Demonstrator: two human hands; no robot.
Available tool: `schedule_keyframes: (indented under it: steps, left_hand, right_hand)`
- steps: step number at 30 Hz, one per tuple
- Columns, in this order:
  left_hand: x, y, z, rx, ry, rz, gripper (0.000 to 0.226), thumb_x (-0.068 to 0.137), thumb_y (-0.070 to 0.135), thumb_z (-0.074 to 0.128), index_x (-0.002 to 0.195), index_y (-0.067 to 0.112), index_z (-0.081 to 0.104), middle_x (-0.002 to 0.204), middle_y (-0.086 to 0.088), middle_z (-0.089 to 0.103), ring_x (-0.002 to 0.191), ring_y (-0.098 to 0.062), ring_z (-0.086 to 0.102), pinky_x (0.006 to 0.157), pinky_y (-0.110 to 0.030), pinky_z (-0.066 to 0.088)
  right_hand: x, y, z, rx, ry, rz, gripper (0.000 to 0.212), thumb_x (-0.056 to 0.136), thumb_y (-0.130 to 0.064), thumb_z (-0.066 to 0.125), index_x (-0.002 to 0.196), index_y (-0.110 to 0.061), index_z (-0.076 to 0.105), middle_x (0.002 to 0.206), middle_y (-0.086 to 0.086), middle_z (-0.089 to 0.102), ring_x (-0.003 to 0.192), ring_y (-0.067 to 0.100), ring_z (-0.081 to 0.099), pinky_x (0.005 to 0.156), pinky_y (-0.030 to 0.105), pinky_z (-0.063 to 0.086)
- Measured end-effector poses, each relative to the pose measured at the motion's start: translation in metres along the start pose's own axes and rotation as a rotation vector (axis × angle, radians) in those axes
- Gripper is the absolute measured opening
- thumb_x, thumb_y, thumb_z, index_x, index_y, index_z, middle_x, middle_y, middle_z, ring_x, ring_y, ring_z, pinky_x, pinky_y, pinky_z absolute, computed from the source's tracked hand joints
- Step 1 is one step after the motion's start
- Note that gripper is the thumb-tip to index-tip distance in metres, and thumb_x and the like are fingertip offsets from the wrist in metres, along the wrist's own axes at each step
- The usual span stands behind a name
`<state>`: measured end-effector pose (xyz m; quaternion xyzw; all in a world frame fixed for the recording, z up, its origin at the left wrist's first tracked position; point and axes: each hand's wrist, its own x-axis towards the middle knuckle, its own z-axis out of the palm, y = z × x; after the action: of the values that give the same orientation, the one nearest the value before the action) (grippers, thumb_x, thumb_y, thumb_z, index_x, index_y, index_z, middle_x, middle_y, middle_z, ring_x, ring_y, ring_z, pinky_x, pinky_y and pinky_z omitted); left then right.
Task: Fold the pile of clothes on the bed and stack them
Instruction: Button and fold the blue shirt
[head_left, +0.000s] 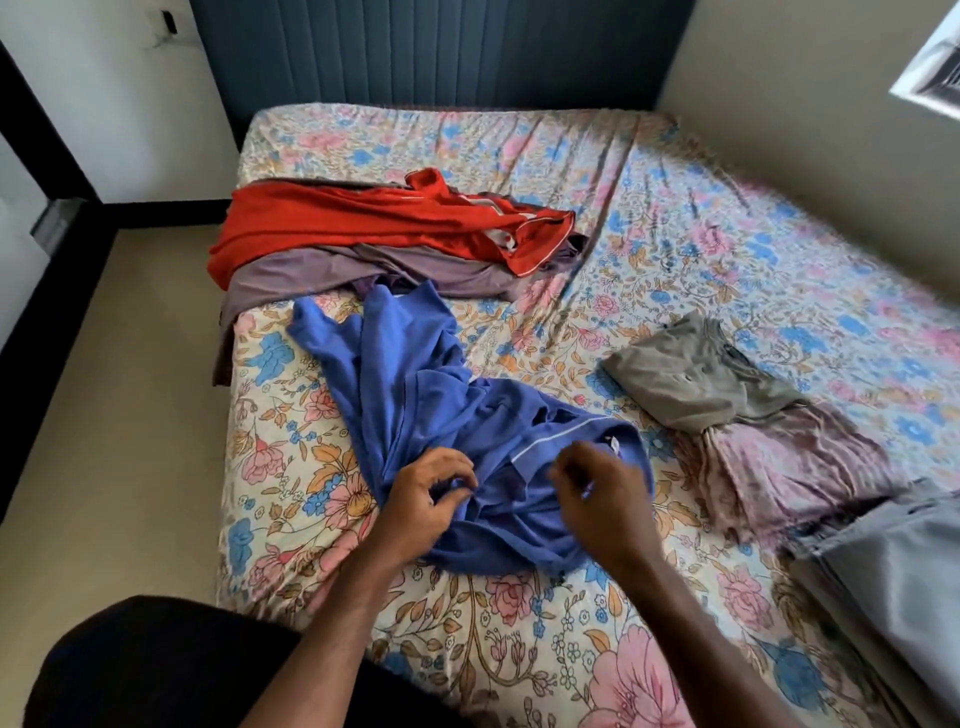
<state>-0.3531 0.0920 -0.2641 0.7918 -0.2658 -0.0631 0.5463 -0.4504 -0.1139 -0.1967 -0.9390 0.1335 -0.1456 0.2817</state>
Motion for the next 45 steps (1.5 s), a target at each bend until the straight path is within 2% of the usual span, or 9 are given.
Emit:
schedule_keyframes:
  steps: [4, 10, 13, 17, 22, 28, 37, 41, 45]
  left_hand:
    - [-0.022, -0.004, 0.0, 0.0, 0.069, -0.045, 0.023, 0.085, 0.001, 0.075, 0.088, 0.023, 0.078, 0.125, 0.014, 0.063, 0.116, 0.001, 0.06, 0.097, -0.012, 0.047]
    - [-0.031, 0.003, 0.003, 0.001, 0.067, -0.068, 0.019, 0.085, 0.011, 0.078, 0.1, 0.024, 0.078, 0.135, 0.018, 0.056, 0.124, 0.007, 0.053, 0.103, -0.01, 0.041]
    - [-0.037, 0.002, 0.008, 0.073, 0.096, -0.049, 0.029, 0.087, -0.001, 0.068, 0.102, 0.022, 0.076, 0.138, 0.018, 0.052, 0.128, 0.008, 0.048, 0.106, -0.009, 0.037]
    - [-0.043, -0.003, 0.018, 0.236, 0.155, 0.018, 0.029, 0.09, -0.005, 0.058, 0.097, 0.021, 0.069, 0.144, 0.012, 0.049, 0.132, -0.007, 0.048, 0.111, -0.029, 0.041]
    - [-0.04, -0.003, 0.029, 0.242, 0.265, 0.002, 0.02, 0.093, 0.001, 0.061, 0.1, 0.014, 0.074, 0.141, 0.002, 0.056, 0.129, -0.014, 0.053, 0.109, -0.042, 0.046]
    - [-0.039, 0.003, 0.038, 0.189, 0.304, -0.074, 0.023, 0.093, 0.022, 0.067, 0.114, 0.015, 0.075, 0.138, 0.003, 0.057, 0.126, -0.011, 0.054, 0.105, -0.043, 0.048]
    - [-0.024, 0.02, 0.054, 0.421, 0.332, -0.236, 0.025, 0.087, 0.022, 0.076, 0.112, 0.019, 0.076, 0.131, 0.006, 0.054, 0.122, -0.013, 0.05, 0.095, -0.031, 0.031]
    - [-0.033, 0.016, 0.052, 0.331, 0.391, -0.115, 0.012, 0.095, 0.028, 0.064, 0.098, 0.024, 0.075, 0.127, 0.005, 0.054, 0.119, -0.015, 0.05, 0.094, -0.034, 0.03]
    - [-0.049, 0.033, 0.046, 0.34, 0.552, 0.011, 0.037, 0.101, 0.045, 0.043, 0.103, 0.025, 0.074, 0.111, 0.006, 0.058, 0.109, -0.015, 0.051, 0.091, -0.038, 0.033]
  right_hand:
    - [-0.037, -0.019, 0.033, -0.025, -0.287, -0.062, 0.043, 0.081, -0.067, 0.06, 0.094, -0.027, 0.069, 0.083, -0.015, 0.068, 0.075, 0.004, 0.063, 0.07, 0.026, 0.055]
    - [-0.037, -0.01, 0.043, -0.044, -0.276, -0.121, 0.021, 0.091, -0.033, 0.064, 0.11, -0.03, 0.074, 0.101, -0.015, 0.075, 0.089, 0.004, 0.067, 0.08, 0.026, 0.055]
    - [-0.033, -0.012, 0.044, -0.072, -0.303, -0.121, 0.028, 0.09, -0.038, 0.057, 0.11, -0.034, 0.075, 0.102, -0.018, 0.076, 0.091, 0.004, 0.069, 0.079, 0.026, 0.056]
    - [-0.031, -0.015, 0.053, -0.163, -0.235, -0.229, 0.021, 0.09, -0.036, 0.06, 0.102, -0.033, 0.077, 0.091, -0.015, 0.072, 0.08, 0.008, 0.064, 0.071, 0.03, 0.053]
    - [-0.031, -0.014, 0.06, -0.238, -0.001, -0.334, 0.009, 0.093, -0.027, 0.065, 0.096, -0.023, 0.072, 0.1, -0.007, 0.054, 0.089, 0.015, 0.052, 0.078, 0.034, 0.049]
    - [-0.046, -0.011, 0.051, -0.331, 0.115, -0.402, 0.028, 0.096, -0.039, 0.05, 0.094, -0.02, 0.07, 0.105, -0.005, 0.059, 0.096, 0.017, 0.054, 0.077, 0.035, 0.05]
    - [-0.043, 0.012, 0.035, -0.147, -0.062, -0.363, 0.01, 0.098, -0.023, 0.06, 0.1, -0.022, 0.069, 0.103, -0.01, 0.065, 0.091, 0.011, 0.056, 0.079, 0.037, 0.053]
    - [-0.039, -0.009, 0.038, -0.074, -0.008, -0.532, 0.011, 0.097, -0.016, 0.059, 0.103, -0.019, 0.068, 0.119, -0.006, 0.064, 0.111, 0.013, 0.057, 0.092, 0.033, 0.05]
    - [-0.036, -0.023, 0.035, 0.142, 0.008, -0.606, 0.014, 0.093, -0.004, 0.06, 0.101, -0.011, 0.069, 0.13, -0.004, 0.063, 0.124, 0.01, 0.057, 0.1, 0.027, 0.047]
